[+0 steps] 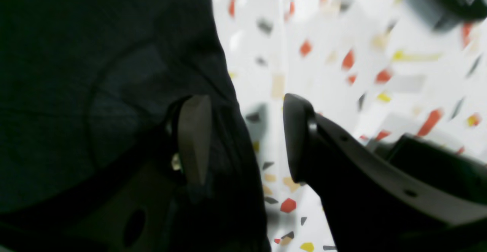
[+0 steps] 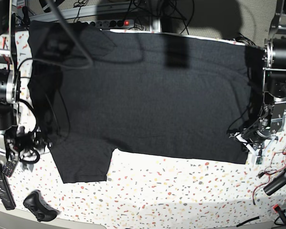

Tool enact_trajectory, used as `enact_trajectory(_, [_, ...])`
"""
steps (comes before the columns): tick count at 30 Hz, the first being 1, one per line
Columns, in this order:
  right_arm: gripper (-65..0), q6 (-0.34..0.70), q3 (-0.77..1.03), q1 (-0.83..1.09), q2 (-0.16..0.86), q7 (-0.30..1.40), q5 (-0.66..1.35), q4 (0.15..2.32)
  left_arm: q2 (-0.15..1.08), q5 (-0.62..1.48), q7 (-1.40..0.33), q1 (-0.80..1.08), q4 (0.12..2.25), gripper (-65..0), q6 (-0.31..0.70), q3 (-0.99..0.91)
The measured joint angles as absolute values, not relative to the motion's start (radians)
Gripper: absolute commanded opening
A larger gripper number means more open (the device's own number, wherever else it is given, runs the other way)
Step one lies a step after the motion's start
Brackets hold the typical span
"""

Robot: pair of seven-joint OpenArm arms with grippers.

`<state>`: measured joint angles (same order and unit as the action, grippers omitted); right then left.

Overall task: Fold the T-shirt properly
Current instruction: 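Reach the right gripper down to the shirt hem corner and grasp it, then fold the hem up over the shirt body toward the collar with both grippers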

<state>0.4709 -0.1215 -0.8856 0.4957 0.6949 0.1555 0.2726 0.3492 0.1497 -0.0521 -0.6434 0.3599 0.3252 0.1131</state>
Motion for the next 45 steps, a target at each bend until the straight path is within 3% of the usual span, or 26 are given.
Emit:
enact_trajectory(4, [-35.7, 0.471, -0.121, -0.884, 0.495, 0.69, 0.159, 0.273, 0.349, 0.15, -0.052, -0.643, 0.36, -65.0, 0.326, 0.113])
enact_trajectory(9, [-45.5, 0.471, -0.121, -0.863, 0.493, 0.691, 0.212, 0.273, 0.349, 0.15, -0.052, -0.643, 0.36, -65.0, 0.325, 0.113])
enact_trajectory(15, [-46.0, 0.472, -0.121, -0.825, 0.496, 0.653, 0.235, 0.277, 0.349, 0.15, -0.052, -0.643, 0.36, -65.0, 0.325, 0.113])
enact_trajectory(23, [-65.0, 0.475, -0.12, -0.784, 0.502, 0.579, 0.249, 0.285, 0.315, 0.149, -0.047, -0.643, 0.36, -65.0, 0.315, 0.113])
enact_trajectory(28, [-65.0, 0.479, -0.119, -0.773, 0.501, 0.453, 0.16, 0.303, 0.271, 0.149, -0.001, -0.643, 0.364, -65.0, 0.317, 0.112])
enact_trajectory(32, [-65.0, 0.49, -0.12, -0.755, 0.507, 0.517, 0.157, 0.407, 0.274, 0.144, -0.112, -0.632, 0.474, -65.0, 0.313, 0.112])
enact_trajectory(36, [-65.0, 0.61, -0.12, -0.759, 0.521, 0.547, 0.181, 0.508, 0.303, 0.15, -0.244, -0.628, 0.603, -65.0, 0.239, 0.112])
enact_trajectory(45, [-65.0, 0.631, -0.121, -0.704, 0.551, 0.61, 0.288, 0.674, 0.364, 0.243, -0.295, -0.417, 0.914, -65.0, 0.24, 0.017])
